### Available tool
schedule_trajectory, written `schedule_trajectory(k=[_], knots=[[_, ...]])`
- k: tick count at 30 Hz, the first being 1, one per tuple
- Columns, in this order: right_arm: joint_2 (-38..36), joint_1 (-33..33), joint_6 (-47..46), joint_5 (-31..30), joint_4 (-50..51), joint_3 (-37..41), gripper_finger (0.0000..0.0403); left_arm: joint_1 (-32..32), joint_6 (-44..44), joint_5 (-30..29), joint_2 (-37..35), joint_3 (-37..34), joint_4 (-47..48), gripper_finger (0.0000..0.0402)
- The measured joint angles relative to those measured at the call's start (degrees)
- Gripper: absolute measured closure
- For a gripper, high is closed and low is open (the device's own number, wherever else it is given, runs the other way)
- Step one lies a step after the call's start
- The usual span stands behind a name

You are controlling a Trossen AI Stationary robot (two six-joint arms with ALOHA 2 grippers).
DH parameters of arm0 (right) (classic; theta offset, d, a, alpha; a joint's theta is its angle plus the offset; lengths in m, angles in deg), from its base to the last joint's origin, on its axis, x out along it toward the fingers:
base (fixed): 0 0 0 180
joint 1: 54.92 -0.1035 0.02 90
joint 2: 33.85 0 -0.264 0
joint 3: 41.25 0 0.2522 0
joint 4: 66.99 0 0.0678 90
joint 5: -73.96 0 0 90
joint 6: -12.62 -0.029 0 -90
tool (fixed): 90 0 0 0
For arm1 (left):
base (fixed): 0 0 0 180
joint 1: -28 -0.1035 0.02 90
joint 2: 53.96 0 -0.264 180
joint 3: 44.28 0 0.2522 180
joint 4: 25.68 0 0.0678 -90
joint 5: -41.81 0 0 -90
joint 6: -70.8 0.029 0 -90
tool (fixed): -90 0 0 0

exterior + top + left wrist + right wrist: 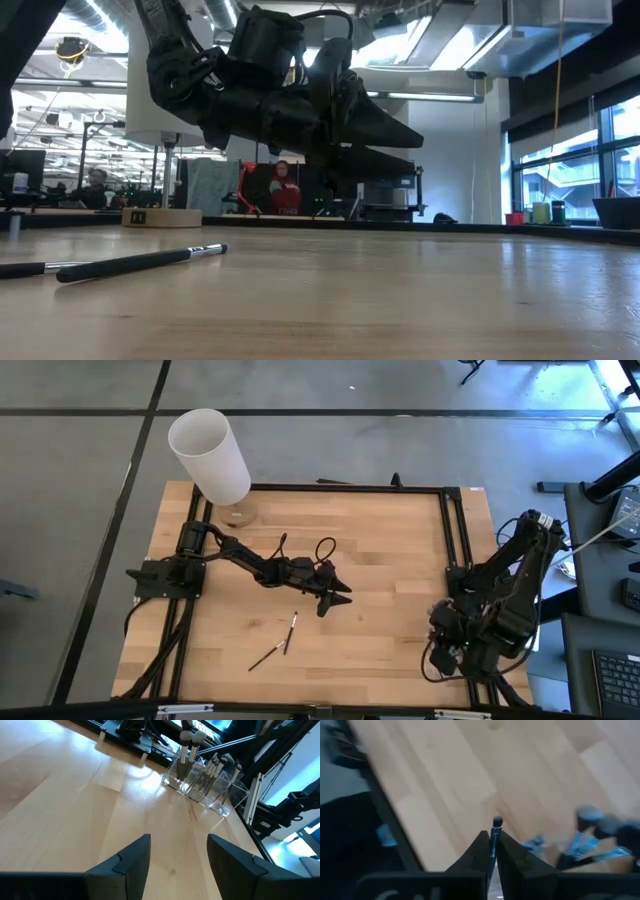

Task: Put items in baskets/containers
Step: Put the eyeshadow brush into the transparent organizer

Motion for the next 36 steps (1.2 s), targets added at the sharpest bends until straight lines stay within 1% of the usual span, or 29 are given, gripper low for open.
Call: schedule_trajectory(k=[4, 7, 9, 15, 21, 28, 30, 32, 34, 36], knots=[[0.00, -0.99, 0.82, 0.40, -3.51, -1.13, 0.0383, 0.00, 0.07, 0.67, 0.00, 0.00, 0.00, 0.0213], [0.81, -2.16, -0.39, 1.05, -3.93, -0.94, 0.0383, 0.02, 0.09, 0.88, 0.00, 0.00, 0.00, 0.0213], [1.97, -2.80, -0.96, 2.00, -4.16, -0.65, 0.0383, 0.00, 0.09, 0.88, 0.00, 0.00, 0.04, 0.0213], [7.25, -3.86, -0.91, 2.41, -5.82, -0.61, 0.0378, 0.02, 0.02, 0.90, 0.00, 0.00, 0.41, 0.0213], [10.71, -3.99, -0.84, 6.82, -5.99, -0.57, 0.0347, 0.02, 0.04, 2.44, 0.00, 0.00, 0.34, 0.0213], [9.49, -3.94, -0.84, 7.14, -4.77, -0.57, 0.0300, -0.29, 0.09, 3.48, 0.00, 0.00, 0.00, 0.0213], [8.64, -3.54, -0.82, 5.52, -4.24, -0.57, 0.0293, -0.37, 0.09, 3.64, 0.00, 0.00, -0.02, 0.0213], [7.65, -2.77, -0.85, 2.06, -3.65, -0.57, 0.0291, -0.42, 0.04, 4.41, -0.14, -0.01, 0.06, 0.0213], [6.61, -1.97, -1.66, -3.71, -2.92, -1.15, 0.0291, -0.19, 0.07, 5.69, -1.07, -0.10, 0.28, 0.0213], [5.95, -1.45, -1.35, -11.03, -2.58, -2.64, 0.0294, 0.21, 0.53, 6.70, -2.57, -0.09, 0.94, 0.0215]])
